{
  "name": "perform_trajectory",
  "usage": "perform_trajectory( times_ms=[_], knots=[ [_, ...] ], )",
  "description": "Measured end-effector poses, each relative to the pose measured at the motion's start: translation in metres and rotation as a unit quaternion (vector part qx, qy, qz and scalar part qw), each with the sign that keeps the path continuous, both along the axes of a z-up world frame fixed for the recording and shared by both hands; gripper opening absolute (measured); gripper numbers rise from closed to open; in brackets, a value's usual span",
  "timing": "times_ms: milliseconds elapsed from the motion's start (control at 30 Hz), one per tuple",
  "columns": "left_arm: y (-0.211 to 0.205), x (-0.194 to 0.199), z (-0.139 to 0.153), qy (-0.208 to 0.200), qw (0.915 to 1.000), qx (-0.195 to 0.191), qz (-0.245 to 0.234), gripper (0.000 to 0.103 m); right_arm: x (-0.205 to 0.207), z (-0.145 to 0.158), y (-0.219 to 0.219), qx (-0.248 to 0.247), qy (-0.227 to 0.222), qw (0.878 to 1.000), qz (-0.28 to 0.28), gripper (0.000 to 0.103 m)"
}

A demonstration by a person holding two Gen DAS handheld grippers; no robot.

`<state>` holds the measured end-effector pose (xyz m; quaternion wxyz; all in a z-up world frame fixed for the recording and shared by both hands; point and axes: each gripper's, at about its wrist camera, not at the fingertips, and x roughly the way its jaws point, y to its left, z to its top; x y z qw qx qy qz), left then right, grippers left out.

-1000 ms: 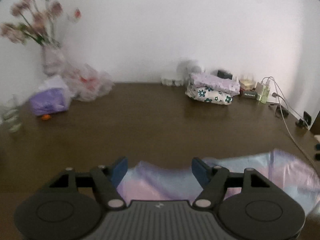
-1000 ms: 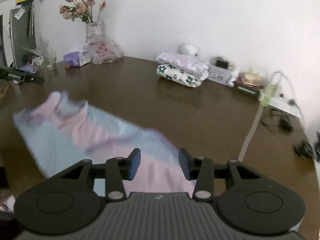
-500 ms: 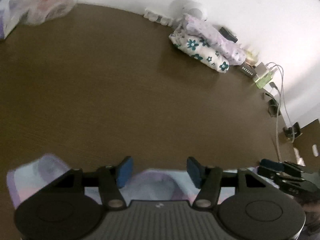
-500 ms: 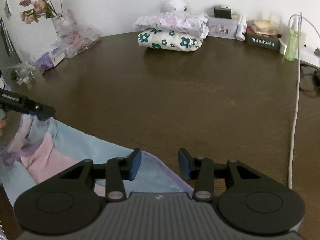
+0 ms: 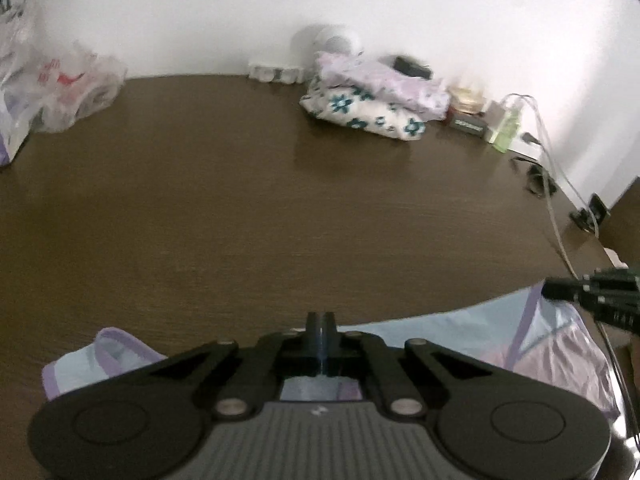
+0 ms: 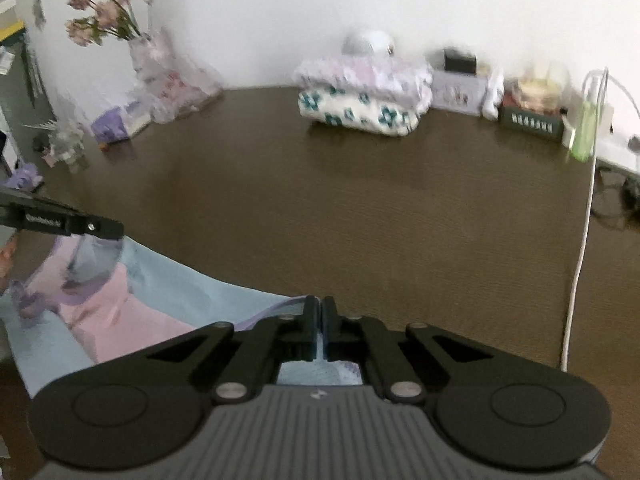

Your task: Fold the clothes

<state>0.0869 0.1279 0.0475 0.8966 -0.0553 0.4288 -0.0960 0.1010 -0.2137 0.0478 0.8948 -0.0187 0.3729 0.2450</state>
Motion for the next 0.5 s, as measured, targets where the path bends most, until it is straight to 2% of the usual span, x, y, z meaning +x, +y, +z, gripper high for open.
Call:
perform_trajectory(
  times_ms=[100, 133, 167, 233, 300, 333, 367, 433, 467, 500],
  knots=[
    [-0.004, -0.002, 0.000, -0.012, 0.9999, 0.003, -0.009, 0.004, -0.002, 0.001, 0.000, -0.003, -0.001, 1.000, 0.002, 0.002],
    [-0.004, 0.002, -0.002, -0.009, 0.9999, 0.004, -0.003, 0.013, -0.001, -0.002, 0.001, -0.005, 0.003, 1.000, 0.001, 0.002],
    [-0.005, 0.005, -0.004, -0.006, 1.0000, 0.005, 0.003, 0.033, 0.001, -0.004, 0.001, -0.006, 0.007, 1.000, 0.000, 0.002],
    [-0.009, 0.009, -0.007, -0.005, 0.9998, 0.017, 0.003, 0.046, 0.001, -0.008, 0.002, -0.006, 0.012, 1.000, -0.003, 0.002],
    [-0.013, 0.011, -0.010, -0.004, 0.9995, 0.031, -0.002, 0.041, 0.001, -0.012, 0.002, -0.006, 0.016, 1.000, -0.004, 0.002],
    [-0.014, 0.012, -0.012, 0.004, 0.9995, 0.032, -0.007, 0.030, 0.000, -0.012, 0.001, -0.005, 0.017, 1.000, -0.005, 0.002],
    [-0.014, 0.014, -0.014, 0.009, 0.9994, 0.031, -0.012, 0.014, -0.001, -0.013, 0.001, -0.004, 0.017, 1.000, -0.005, 0.002],
    [-0.012, 0.017, -0.018, 0.011, 0.9996, 0.024, -0.007, 0.009, 0.000, -0.014, 0.001, -0.005, 0.016, 1.000, -0.004, 0.002],
    [-0.011, 0.018, -0.020, 0.009, 0.9998, 0.020, -0.002, 0.002, 0.000, -0.014, 0.001, -0.005, 0.016, 1.000, -0.004, 0.002],
    [-0.011, 0.017, -0.020, 0.007, 0.9998, 0.021, 0.000, 0.000, -0.002, -0.013, 0.001, -0.005, 0.013, 1.000, -0.004, 0.002]
  ],
)
